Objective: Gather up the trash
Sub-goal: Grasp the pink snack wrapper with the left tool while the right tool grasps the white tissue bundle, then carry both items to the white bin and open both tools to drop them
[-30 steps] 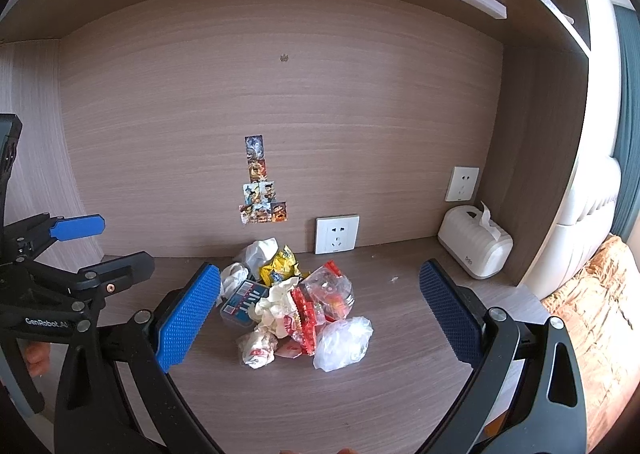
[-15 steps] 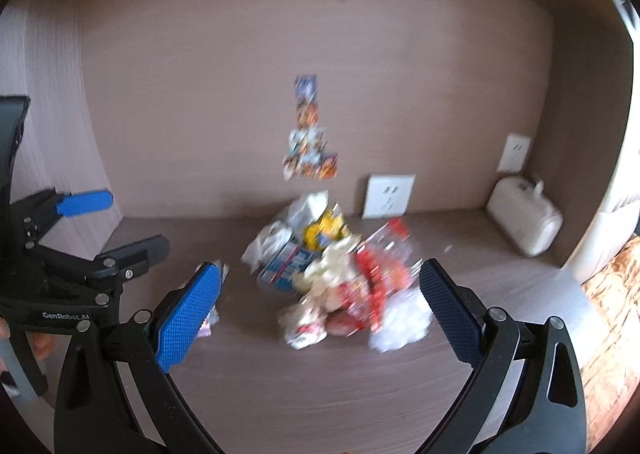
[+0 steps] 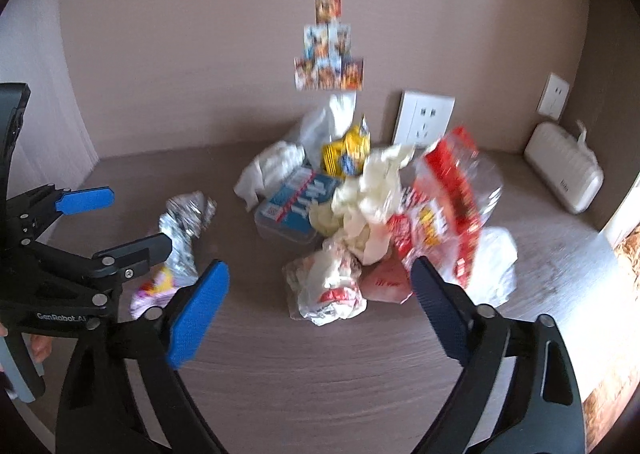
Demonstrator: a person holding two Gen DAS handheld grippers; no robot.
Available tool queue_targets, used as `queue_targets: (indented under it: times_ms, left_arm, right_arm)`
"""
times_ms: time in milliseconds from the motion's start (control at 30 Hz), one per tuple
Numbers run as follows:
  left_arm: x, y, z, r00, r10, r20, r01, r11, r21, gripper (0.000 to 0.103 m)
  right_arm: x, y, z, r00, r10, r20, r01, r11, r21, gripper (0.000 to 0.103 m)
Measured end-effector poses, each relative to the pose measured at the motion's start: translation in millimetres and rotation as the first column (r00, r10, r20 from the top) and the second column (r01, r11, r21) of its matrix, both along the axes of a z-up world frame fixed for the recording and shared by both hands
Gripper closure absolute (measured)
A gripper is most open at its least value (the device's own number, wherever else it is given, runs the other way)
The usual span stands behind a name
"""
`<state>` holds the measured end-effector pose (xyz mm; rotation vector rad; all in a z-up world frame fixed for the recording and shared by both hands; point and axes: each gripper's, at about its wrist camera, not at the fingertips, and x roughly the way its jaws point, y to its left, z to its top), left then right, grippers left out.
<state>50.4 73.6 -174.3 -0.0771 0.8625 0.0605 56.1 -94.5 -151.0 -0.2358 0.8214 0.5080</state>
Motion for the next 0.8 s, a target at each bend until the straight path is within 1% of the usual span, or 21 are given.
queue_targets:
  times_ms: [33,67,100,167,200,267,300,333,367,433,533,633,800]
  left_arm:
    - [3.4,0.8,-6.9,1.0,-0.001,-0.018,0.001,1.0,0.003,0.01]
    - [6.7,1.1,-13.3,0.999,-0.011,-0.037,0.01,1.0,-0.004,0.016]
    - [8.1,1.4,-17.8,0.999,-0.019,-0.047,0.018,1.0,-0.012,0.019]
    - [11.5,0.7,-27.3,0.997,-0.03,-0.072,0.03,0.999,-0.014,0.031]
    - [11.1,-0.1,-29.7,0.996,-0.037,-0.076,0.036,0.999,-0.014,0.034]
    - [11.0,-2.5,-34.1,0.996,-0.041,-0.084,0.04,0.999,-0.006,0.051]
    - [9.0,-4.5,-34.5,0.996,-0.045,-0.072,0.046,0.999,0.016,0.057]
    - [7.5,-5.2,-34.7,0.996,-0.053,-0.066,0.055,0.998,0.024,0.059]
    - [6.3,-5.9,-33.7,0.996,-0.062,-0.059,0.063,0.998,0.017,0.064]
    - [3.9,-6.9,-29.3,0.996,-0.077,-0.042,0.077,0.997,-0.003,0.066]
    - [-2.0,-13.2,-15.6,0.996,-0.093,-0.014,0.093,0.995,0.029,0.066]
    - [-9.5,-19.7,2.7,0.994,-0.109,0.016,0.108,0.993,0.056,0.066]
    - [-15.9,-35.2,31.3,0.985,-0.164,0.051,0.161,0.985,0.056,0.066]
  right_arm:
    - [3.2,1.4,-5.7,1.0,-0.002,-0.008,0.002,1.0,-0.007,0.018]
    - [6.8,3.3,-12.3,1.0,-0.003,-0.017,0.003,1.0,-0.019,0.021]
    - [9.1,4.7,-16.7,1.0,-0.001,-0.025,0.001,1.0,-0.027,0.026]
    - [14.0,8.4,-27.2,0.999,0.003,-0.054,-0.005,0.999,-0.047,0.034]
    - [15.5,9.9,-30.9,0.998,0.005,-0.068,-0.008,0.999,-0.051,0.039]
    - [17.2,10.8,-36.6,0.997,0.004,-0.076,-0.008,0.998,-0.056,0.049]
    - [16.5,11.0,-37.0,0.998,0.005,-0.069,-0.009,0.998,-0.057,0.051]
    - [15.6,11.3,-36.9,0.998,0.01,-0.069,-0.014,0.998,-0.056,0.053]
    - [15.4,11.2,-36.7,0.997,0.011,-0.075,-0.014,0.999,-0.049,0.054]
    - [14.1,11.5,-35.9,0.996,0.014,-0.086,-0.018,0.999,-0.047,0.054]
    - [6.9,10.7,-27.3,0.996,0.024,-0.087,-0.027,0.999,-0.034,0.054]
    - [-2.0,7.8,-9.9,0.996,0.039,-0.074,-0.041,0.999,-0.017,0.054]
    - [-14.4,-13.0,28.2,1.0,0.017,-0.006,-0.017,1.0,0.013,0.054]
